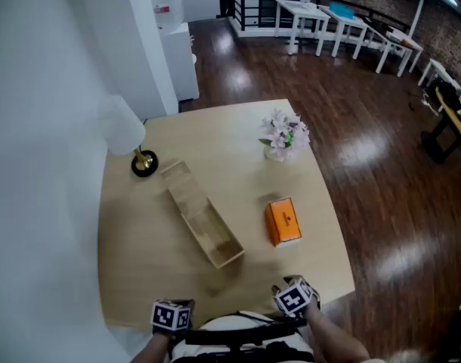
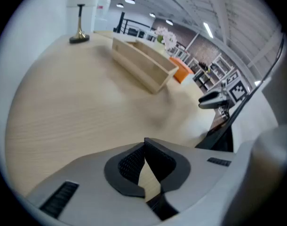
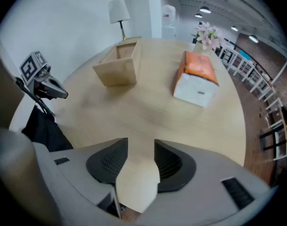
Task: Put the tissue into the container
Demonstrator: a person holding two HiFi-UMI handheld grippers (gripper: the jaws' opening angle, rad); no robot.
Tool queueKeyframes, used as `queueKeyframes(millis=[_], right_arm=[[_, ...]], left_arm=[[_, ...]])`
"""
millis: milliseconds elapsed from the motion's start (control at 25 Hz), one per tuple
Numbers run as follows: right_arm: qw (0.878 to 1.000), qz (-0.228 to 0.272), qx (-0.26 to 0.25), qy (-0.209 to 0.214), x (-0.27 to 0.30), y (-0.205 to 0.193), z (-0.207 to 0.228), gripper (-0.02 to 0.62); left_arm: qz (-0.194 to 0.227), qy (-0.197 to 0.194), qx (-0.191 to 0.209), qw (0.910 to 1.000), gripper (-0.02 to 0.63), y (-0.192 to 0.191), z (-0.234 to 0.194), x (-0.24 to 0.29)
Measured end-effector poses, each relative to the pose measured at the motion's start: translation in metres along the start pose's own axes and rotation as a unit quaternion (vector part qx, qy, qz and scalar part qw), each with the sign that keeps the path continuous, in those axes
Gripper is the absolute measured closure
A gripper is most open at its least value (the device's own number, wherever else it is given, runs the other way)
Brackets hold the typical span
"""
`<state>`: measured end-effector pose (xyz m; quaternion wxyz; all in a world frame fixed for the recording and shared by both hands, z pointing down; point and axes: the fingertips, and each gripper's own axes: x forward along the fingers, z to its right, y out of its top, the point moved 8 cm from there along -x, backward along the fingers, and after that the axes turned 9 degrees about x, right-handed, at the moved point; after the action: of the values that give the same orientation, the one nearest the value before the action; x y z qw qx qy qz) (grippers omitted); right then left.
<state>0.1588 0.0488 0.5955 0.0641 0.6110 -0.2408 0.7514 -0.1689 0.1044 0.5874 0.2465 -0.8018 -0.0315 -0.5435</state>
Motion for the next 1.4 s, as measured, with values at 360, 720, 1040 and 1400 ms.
queueKeyframes(millis=[360,720,1040,1400], right_arm=[[0.982,0.167,0.076,-0.051,-0.049,0.086,0.052,0.274],[0.969,0.197,0.123,-0.086,-0.029,0.137,0.096,0.201],[0.975,0.156,0.150,-0.055,0.006,0.145,0.111,0.200],[0.969,0.158,0.190,-0.005,0.023,0.139,0.124,0.189]], left_arm=[[0.211,-0.035,-0.066,0.9746,0.606,0.083,-0.001,-0.048],[0.218,-0.057,-0.009,0.9742,0.500,0.108,0.035,-0.038],[0.188,-0.056,-0.015,0.9805,0.500,0.115,0.045,-0.022],[0.162,-0.051,-0.023,0.9852,0.500,0.115,0.047,-0.017]])
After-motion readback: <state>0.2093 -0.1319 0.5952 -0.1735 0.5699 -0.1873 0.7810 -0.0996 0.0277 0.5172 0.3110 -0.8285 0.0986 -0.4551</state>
